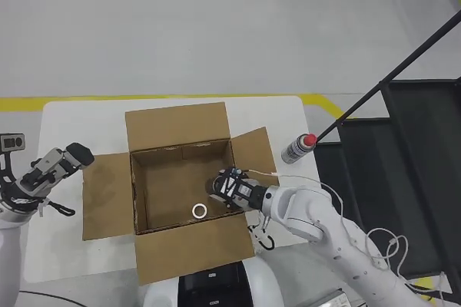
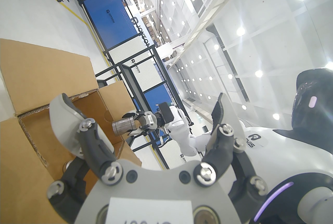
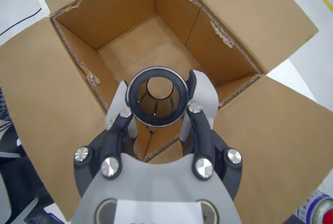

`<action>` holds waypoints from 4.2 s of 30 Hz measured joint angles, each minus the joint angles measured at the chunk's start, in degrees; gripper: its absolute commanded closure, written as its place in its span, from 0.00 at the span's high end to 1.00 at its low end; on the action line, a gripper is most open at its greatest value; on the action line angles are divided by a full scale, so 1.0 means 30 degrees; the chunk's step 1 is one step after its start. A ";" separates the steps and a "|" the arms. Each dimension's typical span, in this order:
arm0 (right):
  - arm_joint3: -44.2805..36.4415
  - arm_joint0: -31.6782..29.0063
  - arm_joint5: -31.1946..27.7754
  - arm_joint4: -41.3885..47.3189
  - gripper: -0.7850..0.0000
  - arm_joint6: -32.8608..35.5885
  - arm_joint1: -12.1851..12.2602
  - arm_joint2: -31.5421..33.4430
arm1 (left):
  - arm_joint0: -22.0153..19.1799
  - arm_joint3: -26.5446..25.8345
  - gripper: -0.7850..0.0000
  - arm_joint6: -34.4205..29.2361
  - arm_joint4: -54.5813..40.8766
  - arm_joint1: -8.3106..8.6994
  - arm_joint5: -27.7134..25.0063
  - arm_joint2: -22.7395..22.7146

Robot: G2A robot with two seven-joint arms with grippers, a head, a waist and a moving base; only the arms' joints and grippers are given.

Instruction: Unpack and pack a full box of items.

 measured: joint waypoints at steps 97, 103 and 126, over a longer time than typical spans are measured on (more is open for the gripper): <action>0.5490 -0.6445 0.2472 0.0003 1.00 -1.7466 -0.0755 1.0044 | 0.0000 0.0000 1.00 0.0000 0.0000 0.0000 0.0000 0.0000; 0.8236 -0.5542 0.2293 -0.0016 1.00 -1.7133 -0.0870 0.9362 | 0.0000 0.0000 1.00 0.0000 0.0000 0.0000 0.0000 0.0000; 1.8316 0.1094 0.2539 0.0737 1.00 -1.9488 -0.2018 0.5517 | 0.0000 0.0000 1.00 0.0000 0.0000 0.0000 0.0000 0.0000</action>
